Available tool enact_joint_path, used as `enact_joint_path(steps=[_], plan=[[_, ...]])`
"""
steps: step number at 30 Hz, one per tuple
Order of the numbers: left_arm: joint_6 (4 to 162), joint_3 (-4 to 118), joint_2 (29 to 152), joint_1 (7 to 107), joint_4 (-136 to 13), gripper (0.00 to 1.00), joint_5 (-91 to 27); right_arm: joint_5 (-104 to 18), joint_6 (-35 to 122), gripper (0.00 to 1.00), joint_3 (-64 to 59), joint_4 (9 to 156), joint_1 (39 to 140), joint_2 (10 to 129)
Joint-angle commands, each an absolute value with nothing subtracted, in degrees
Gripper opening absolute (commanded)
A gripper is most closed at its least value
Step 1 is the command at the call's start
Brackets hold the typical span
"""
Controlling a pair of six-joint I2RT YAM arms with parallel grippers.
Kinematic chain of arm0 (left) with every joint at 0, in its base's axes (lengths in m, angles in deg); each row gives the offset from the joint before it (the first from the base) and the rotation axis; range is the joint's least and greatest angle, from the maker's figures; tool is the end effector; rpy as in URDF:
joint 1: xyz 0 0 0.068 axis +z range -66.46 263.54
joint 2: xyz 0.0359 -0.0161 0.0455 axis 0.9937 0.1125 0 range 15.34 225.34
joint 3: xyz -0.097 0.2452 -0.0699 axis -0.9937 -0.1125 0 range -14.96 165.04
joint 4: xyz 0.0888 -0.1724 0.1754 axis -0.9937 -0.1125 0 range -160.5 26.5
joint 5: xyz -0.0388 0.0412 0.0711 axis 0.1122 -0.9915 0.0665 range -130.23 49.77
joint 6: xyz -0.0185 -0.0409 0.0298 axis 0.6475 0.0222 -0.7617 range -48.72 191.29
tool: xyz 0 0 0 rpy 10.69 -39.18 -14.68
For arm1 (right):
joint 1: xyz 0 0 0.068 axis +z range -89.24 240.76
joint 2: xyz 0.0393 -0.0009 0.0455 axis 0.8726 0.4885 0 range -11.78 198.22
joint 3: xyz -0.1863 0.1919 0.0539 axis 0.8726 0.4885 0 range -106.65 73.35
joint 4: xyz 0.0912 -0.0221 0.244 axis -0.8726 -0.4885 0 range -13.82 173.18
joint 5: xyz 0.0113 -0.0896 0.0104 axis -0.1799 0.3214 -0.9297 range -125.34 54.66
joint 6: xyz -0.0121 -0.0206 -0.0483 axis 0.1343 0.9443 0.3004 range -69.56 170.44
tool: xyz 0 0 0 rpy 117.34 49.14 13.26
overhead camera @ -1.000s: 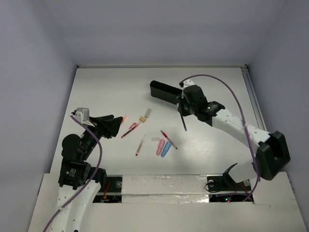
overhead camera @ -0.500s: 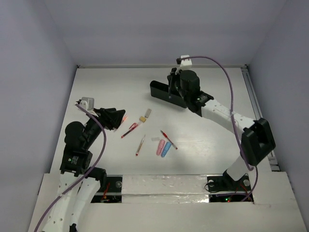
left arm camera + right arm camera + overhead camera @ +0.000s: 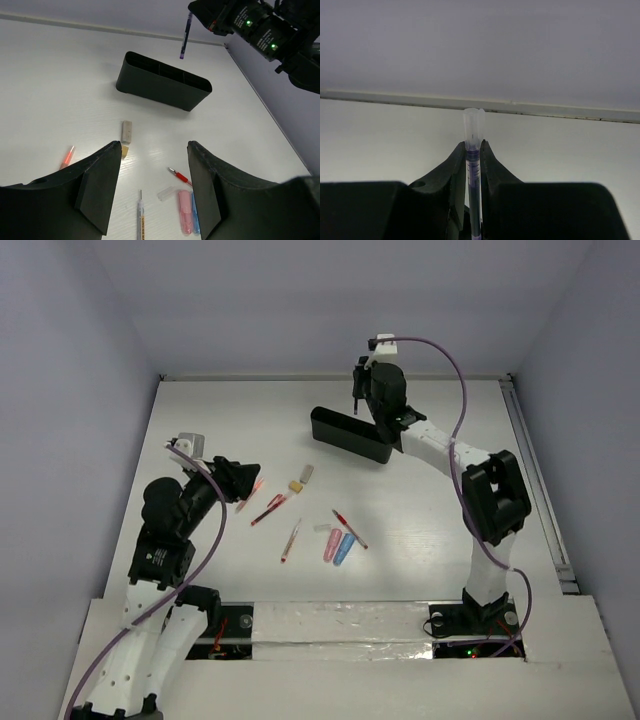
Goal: Sort the stationery into containers
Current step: Place the pen in the storage box.
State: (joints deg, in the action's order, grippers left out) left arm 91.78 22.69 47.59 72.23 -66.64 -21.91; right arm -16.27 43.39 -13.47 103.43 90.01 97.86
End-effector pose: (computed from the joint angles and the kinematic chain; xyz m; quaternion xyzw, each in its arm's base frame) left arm 0.1377 -0.0390 0.3414 0.0596 0.6911 -0.3012 0.6543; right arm 0.4117 0.2171 0.3177 -0.0248 0.7215 0.0985 0.6849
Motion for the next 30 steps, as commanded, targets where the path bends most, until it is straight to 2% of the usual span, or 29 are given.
enact_joint_path(steps=[1, 21, 24, 25, 29, 30], plan=[[90.45, 25.55, 48.3, 71.85, -64.74, 0.51, -21.95, -16.45, 44.82, 0.0, -16.91, 107.27, 90.03, 99.31], [90.62, 25.11, 49.01, 72.38, -64.29, 0.52, -21.16, -18.56, 42.36, 0.0, -5.32, 114.12, 90.03, 98.43], [90.62, 25.03, 48.74, 72.38, -64.12, 0.52, -20.9, -19.69, 42.36, 0.13, -3.56, 115.88, 90.03, 96.85], [90.71, 25.03, 48.66, 72.38, -64.12, 0.52, -21.07, -20.14, 42.36, 0.23, -3.46, 115.7, 90.03, 96.59], [90.71, 24.94, 48.83, 72.38, -64.3, 0.52, -21.16, -20.84, 42.27, 0.34, -2.68, 114.91, 90.03, 94.92], [90.62, 25.03, 48.83, 72.38, -64.21, 0.52, -20.99, -21.28, 42.09, 0.4, -2.15, 115.17, 90.03, 93.87]])
